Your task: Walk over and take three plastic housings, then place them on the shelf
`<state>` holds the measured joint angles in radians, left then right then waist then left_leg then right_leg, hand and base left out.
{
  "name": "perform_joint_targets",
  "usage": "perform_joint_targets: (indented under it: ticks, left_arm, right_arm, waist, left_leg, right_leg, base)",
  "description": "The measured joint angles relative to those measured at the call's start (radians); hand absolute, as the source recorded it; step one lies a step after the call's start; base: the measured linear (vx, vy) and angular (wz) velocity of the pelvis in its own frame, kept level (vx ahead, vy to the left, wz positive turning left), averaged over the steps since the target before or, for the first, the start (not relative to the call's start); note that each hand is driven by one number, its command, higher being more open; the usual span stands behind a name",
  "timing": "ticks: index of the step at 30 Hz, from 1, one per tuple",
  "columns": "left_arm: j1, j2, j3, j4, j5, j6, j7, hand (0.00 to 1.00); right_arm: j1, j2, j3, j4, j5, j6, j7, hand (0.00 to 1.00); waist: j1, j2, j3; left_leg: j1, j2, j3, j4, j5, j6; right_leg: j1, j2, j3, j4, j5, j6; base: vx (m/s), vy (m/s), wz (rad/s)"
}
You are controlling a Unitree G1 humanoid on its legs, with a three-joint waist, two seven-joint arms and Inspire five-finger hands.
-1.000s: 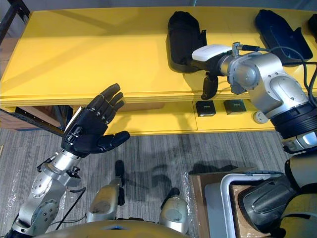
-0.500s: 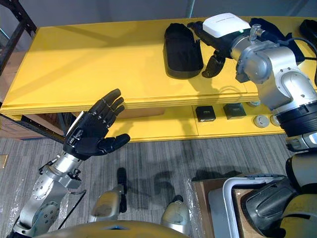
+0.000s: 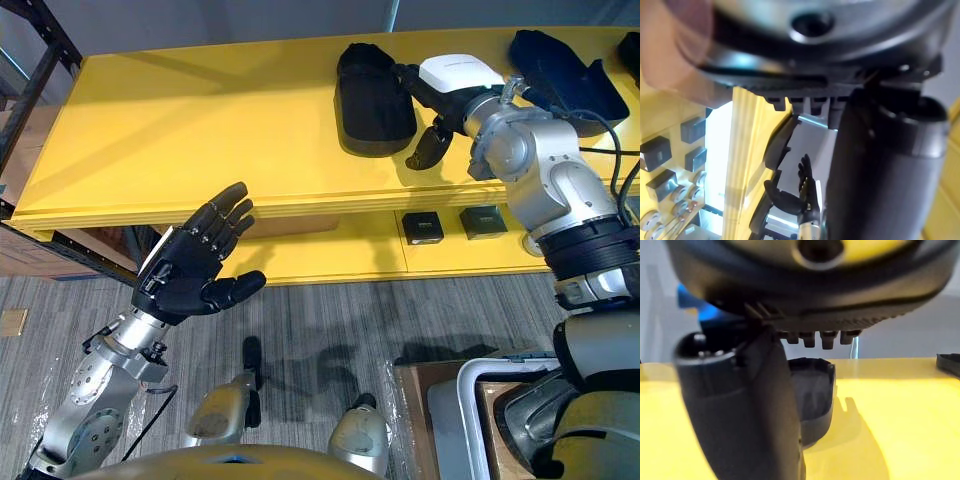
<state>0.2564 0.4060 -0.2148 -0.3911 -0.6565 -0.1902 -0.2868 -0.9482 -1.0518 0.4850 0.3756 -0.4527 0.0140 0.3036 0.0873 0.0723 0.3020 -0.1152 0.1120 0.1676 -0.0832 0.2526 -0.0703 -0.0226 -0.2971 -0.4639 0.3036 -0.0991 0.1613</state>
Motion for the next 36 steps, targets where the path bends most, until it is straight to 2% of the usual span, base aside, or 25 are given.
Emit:
perform_joint_targets:
  ticks: [5,7,11,16,24,32,36]
  left_arm:
    - [-0.014,-0.006,0.002,0.0,0.0,0.0,0.006,1.0]
    - [-0.026,-0.008,0.003,-0.001,0.0,0.0,0.019,1.0]
    - [-0.026,-0.01,0.004,-0.001,0.0,0.0,0.027,1.0]
    - [-0.036,-0.014,0.014,-0.005,0.001,-0.001,0.041,1.0]
    - [-0.055,-0.014,0.022,-0.005,0.001,-0.002,0.046,1.0]
    - [-0.054,-0.014,0.027,-0.005,0.001,-0.002,0.043,1.0]
    - [-0.049,-0.014,0.035,-0.005,0.001,-0.002,0.036,1.0]
  right_arm:
    - [-0.068,0.0,0.037,0.061,0.008,0.001,-0.034,1.0]
    - [-0.11,0.0,0.047,0.083,0.008,0.002,-0.061,1.0]
    - [-0.13,0.005,0.057,0.114,0.009,0.006,-0.097,1.0]
    - [-0.177,0.036,0.057,0.18,0.012,0.005,-0.167,1.0]
    - [-0.204,0.037,0.056,0.22,0.036,-0.004,-0.227,1.0]
    - [-0.205,0.037,0.056,0.226,0.037,-0.009,-0.233,1.0]
    - [-0.203,0.037,0.056,0.217,0.036,-0.025,-0.233,1.0]
  waist:
    - [0.008,0.023,0.019]
    - [0.01,0.033,0.047]
    - [0.017,0.033,0.054]
    - [0.016,0.037,0.103]
    - [0.013,0.039,0.124]
    - [0.012,0.04,0.125]
    - [0.0,0.04,0.125]
  left_leg:
    - [-0.018,0.0,-0.005,0.0,0.005,-0.003]
    - [-0.018,0.0,-0.007,0.0,0.011,0.0]
    - [-0.026,-0.001,-0.011,0.0,0.014,0.001]
    - [-0.026,-0.005,-0.013,0.0,0.015,0.001]
    - [-0.035,-0.014,-0.025,0.0,0.02,0.003]
    - [-0.034,-0.018,-0.027,0.0,0.02,0.002]
    - [-0.032,-0.019,-0.026,0.0,0.02,0.003]
  right_leg:
    - [-0.028,-0.006,0.0,0.029,-0.011,-0.007]
    - [-0.032,-0.011,-0.001,0.046,-0.018,-0.009]
    - [-0.047,-0.015,-0.002,0.062,-0.027,-0.011]
    - [-0.05,-0.021,-0.002,0.076,-0.033,-0.01]
    - [-0.062,-0.036,-0.009,0.1,-0.047,-0.01]
    - [-0.063,-0.044,-0.013,0.109,-0.054,-0.01]
    - [-0.06,-0.044,-0.012,0.107,-0.053,-0.009]
  base:
    - [-0.01,-0.046,0.02]
    - [-0.02,-0.045,0.03]
    - [0.0,-0.049,0.03]
    - [0.0,-0.025,0.01]
    - [0.01,-0.028,0.04]
    - [0.0,-0.008,0.0]
    - [0.0,-0.008,0.0]
